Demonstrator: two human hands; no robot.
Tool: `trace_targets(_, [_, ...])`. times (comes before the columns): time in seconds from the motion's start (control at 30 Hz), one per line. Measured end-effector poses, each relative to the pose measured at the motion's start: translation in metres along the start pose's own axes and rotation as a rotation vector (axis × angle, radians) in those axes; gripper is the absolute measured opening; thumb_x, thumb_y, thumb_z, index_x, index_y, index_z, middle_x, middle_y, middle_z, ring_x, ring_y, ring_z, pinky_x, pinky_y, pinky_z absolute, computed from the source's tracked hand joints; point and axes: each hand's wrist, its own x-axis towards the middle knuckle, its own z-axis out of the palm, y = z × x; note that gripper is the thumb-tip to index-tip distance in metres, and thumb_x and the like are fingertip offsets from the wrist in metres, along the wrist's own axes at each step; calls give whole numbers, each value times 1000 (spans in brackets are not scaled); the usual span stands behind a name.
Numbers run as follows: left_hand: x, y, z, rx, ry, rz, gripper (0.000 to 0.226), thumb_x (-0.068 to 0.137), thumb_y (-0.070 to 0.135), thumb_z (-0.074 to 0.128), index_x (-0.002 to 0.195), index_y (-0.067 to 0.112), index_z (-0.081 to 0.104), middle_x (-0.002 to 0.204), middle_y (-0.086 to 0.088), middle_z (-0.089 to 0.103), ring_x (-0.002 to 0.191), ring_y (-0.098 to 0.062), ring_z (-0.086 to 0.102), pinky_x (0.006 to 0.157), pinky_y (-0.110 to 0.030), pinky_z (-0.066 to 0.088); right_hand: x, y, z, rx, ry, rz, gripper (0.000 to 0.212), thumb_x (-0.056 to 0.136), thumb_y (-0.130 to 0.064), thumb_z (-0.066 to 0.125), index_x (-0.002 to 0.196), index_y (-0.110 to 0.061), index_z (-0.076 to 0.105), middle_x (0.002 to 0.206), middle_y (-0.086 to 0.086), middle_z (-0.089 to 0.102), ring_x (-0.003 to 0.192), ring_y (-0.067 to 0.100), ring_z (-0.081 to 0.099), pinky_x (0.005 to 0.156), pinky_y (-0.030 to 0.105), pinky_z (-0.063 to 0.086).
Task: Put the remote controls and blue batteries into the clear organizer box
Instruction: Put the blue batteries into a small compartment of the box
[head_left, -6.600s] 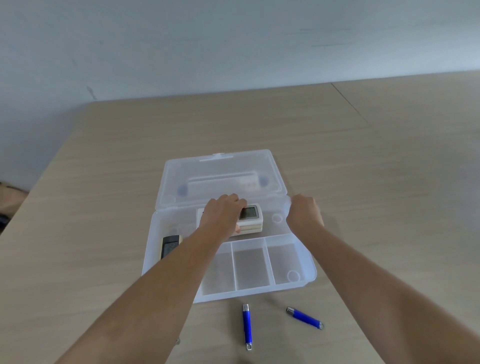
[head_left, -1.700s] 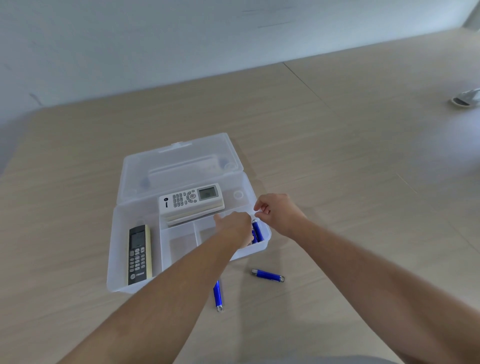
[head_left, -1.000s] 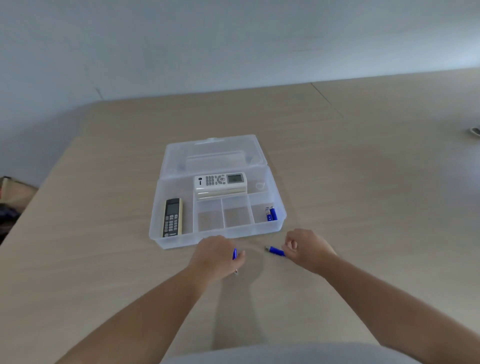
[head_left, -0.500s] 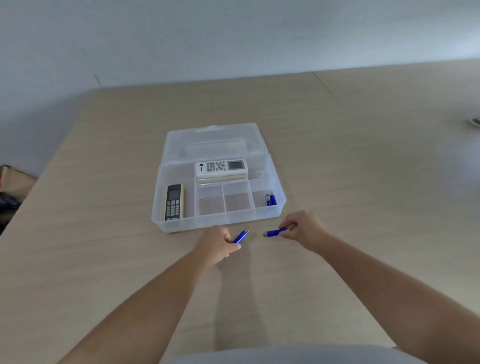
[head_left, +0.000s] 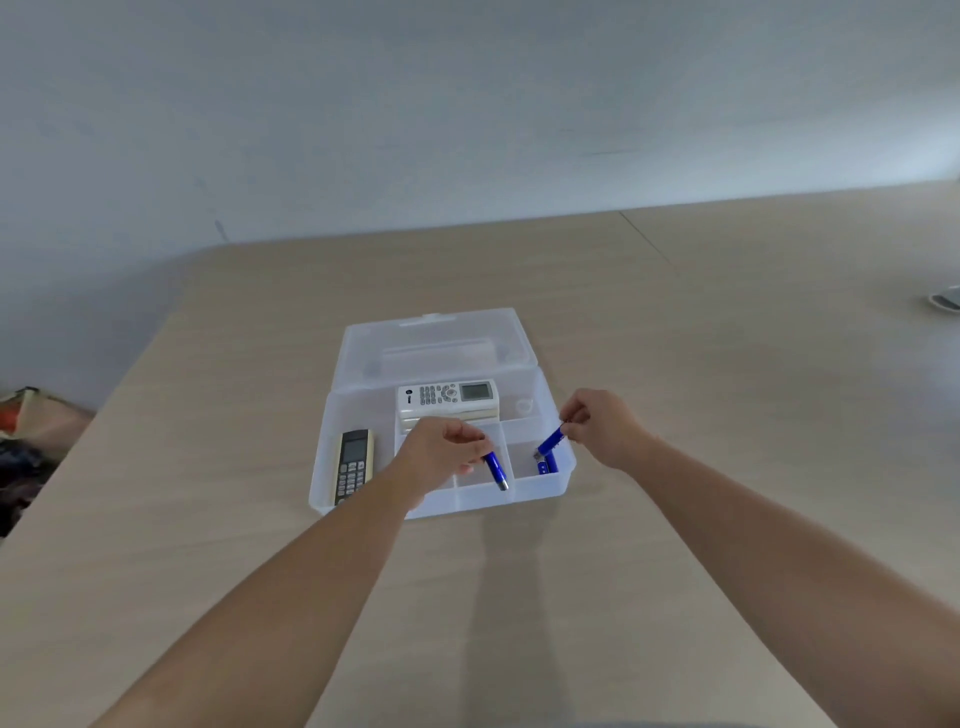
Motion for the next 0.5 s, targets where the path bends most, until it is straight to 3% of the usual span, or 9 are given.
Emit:
trace_targets(0.07, [11,6,2,38,25,33,16,85,4,69,73,13,69,72,-6,67,66,-14,61,72,-26,52,12,-8,5,-129,-23,-35,15,83,0,62,98,2,66,89,9,59,78,19,52,56,16,39])
trace_targets(0.2, [31,11,4,106,74,38,2,84,7,71,86,7,72,72,-2,68,65,-9,64,57,-8,49,33,-23,21,-439,-210,-95,21,83,-10,67,103,-1,69,112,12,67,89,21,59,79,26,48])
trace_targets(0.23, [35,11,3,127,82,42,9,84,7,72,92,4,73,73,-1,68,64,-8,63,55,-5,47,38,-25,26,-535,-269,-104,23,84,-13,67,104,-2,70,114,10,68,95,24,63,85,29,50])
trace_targets(0.3, [42,9,2,167,94,56,16,83,9,72,98,2,74,74,-1,69,64,-6,63,59,-5,48,45,-28,35,-666,-358,-110,24,84,-13,66,105,-3,71,113,11,70,104,26,65,89,30,50])
trace_targets(0.4, [48,9,4,194,104,96,17,82,8,73,98,2,74,82,-5,70,74,-11,65,78,-16,52,59,-26,49,-717,-402,-98,23,85,-10,64,105,-1,71,111,13,71,105,26,65,84,28,50])
trace_targets(0.5, [55,6,5,222,112,121,17,82,10,74,98,3,74,83,-3,70,78,-10,65,73,-6,49,68,-18,60,-734,-414,-80,25,87,-5,58,109,0,68,115,15,68,105,28,65,88,33,52])
